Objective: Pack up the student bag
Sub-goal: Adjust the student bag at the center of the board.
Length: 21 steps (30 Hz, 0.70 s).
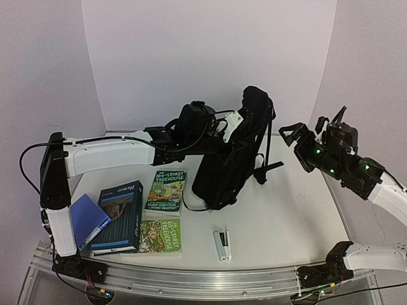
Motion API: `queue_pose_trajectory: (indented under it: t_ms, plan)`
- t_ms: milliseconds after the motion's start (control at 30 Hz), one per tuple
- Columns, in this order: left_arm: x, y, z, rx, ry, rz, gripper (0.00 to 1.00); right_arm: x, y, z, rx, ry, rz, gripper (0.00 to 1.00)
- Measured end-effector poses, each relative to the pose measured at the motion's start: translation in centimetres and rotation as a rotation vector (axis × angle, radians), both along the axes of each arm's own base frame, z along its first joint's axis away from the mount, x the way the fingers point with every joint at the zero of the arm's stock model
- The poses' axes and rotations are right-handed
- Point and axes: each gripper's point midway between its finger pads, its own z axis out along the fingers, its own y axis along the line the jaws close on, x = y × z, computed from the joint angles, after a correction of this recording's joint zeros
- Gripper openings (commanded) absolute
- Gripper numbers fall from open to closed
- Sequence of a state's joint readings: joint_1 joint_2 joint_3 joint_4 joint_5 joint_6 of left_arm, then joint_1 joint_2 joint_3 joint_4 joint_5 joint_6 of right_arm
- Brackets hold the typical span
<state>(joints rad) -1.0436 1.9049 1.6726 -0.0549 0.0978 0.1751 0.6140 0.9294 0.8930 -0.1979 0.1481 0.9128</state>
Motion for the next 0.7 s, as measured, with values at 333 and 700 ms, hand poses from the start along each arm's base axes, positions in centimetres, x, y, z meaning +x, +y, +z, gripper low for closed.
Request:
queue_pose_trajectory:
  t_ms: [333, 700]
  plan:
    - [-5.0, -2.1, -1.3, 0.025, 0.057, -0.112, 0.0, 0.0, 0.8, 5.2, 0.013, -0.1, 0.054, 0.98]
    - [-7.8, -2.9, -3.0, 0.025, 0.188, -0.189, 0.39, 0.3, -0.4, 4.0, 0.021, -0.076, -0.024, 0.36]
